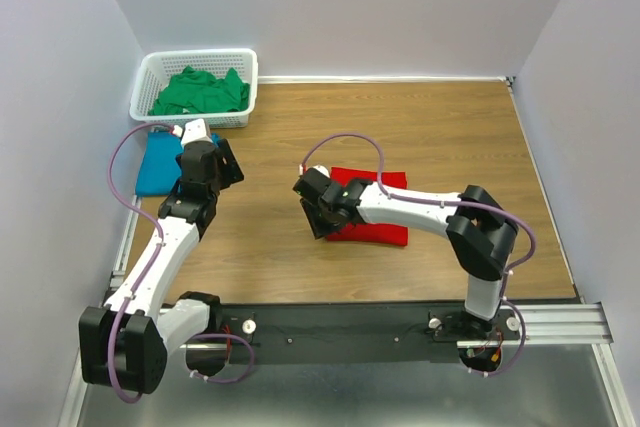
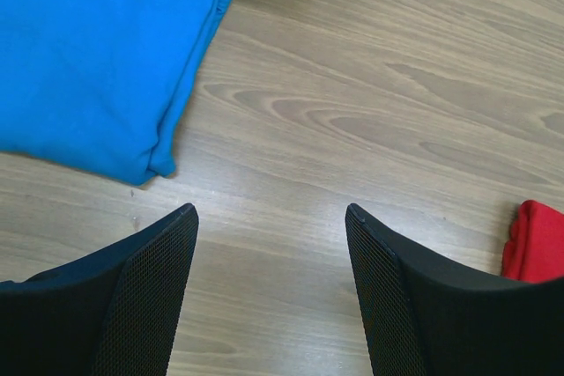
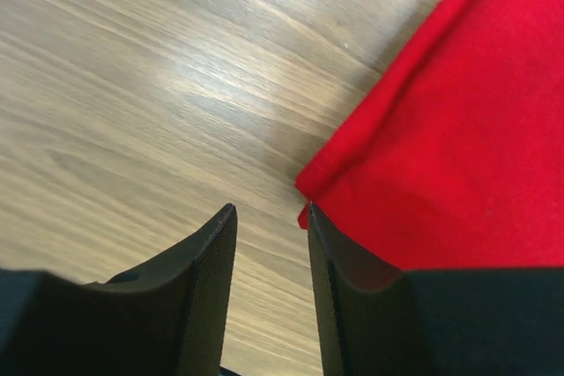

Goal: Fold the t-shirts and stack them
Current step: Fold the tshirt

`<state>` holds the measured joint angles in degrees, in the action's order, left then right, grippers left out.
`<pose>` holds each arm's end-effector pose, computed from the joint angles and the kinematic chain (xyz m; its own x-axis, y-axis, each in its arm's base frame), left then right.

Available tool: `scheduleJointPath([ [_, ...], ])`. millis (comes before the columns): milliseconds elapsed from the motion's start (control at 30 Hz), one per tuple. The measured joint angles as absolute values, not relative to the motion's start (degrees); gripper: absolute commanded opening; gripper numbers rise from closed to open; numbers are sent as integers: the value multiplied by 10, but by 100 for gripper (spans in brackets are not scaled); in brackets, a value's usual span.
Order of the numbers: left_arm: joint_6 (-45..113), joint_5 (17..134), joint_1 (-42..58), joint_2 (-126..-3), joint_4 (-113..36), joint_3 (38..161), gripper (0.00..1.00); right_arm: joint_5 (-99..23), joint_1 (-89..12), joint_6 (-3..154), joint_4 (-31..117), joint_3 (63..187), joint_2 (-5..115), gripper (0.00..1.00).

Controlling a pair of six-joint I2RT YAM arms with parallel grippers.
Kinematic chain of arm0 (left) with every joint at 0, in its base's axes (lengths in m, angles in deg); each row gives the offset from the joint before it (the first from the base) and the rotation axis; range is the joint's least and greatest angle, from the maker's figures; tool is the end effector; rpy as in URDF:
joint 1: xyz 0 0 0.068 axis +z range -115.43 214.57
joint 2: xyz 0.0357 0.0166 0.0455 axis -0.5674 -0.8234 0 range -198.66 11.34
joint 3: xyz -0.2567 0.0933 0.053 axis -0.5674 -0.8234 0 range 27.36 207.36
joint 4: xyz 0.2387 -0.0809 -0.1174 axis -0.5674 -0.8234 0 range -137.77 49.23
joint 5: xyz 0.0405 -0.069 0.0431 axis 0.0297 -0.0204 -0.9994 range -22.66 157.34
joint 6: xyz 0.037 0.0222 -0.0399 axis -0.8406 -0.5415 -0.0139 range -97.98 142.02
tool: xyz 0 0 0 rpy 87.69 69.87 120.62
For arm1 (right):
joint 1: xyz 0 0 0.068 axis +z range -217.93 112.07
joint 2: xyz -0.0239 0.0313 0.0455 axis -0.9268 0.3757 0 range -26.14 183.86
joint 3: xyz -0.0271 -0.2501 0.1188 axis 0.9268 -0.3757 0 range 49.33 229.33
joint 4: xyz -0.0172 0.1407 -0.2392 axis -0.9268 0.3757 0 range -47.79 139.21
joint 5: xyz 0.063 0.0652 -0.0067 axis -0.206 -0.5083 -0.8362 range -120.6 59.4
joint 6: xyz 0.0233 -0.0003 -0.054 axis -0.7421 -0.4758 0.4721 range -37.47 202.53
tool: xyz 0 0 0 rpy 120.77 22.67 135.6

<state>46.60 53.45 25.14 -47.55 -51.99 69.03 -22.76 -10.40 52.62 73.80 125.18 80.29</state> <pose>0.2490 -0.0309 0.2688 -0.4069 -0.3417 -0.8472 -0.2402 0.9348 -0.2617 0.2235 0.3404 0.1872 -0.8113 -0.3548 -0.4647 -0.4582 0.8795 0.1283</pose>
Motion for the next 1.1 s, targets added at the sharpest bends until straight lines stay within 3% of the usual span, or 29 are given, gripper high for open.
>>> scheduleJointPath([
  [233,458,535,252,-480,-518,690,76,-216,-113,528,746,1237,785,57],
  [567,454,535,252,-480,-515,690,76,-464,-320,476,533,1026,590,60],
  [833,454,536,255,-480,-512,690,75,-651,-380,337,232,854,608,61],
  [1100,453,537,255,-486,-512,690,75,-701,-416,209,4,762,738,60],
])
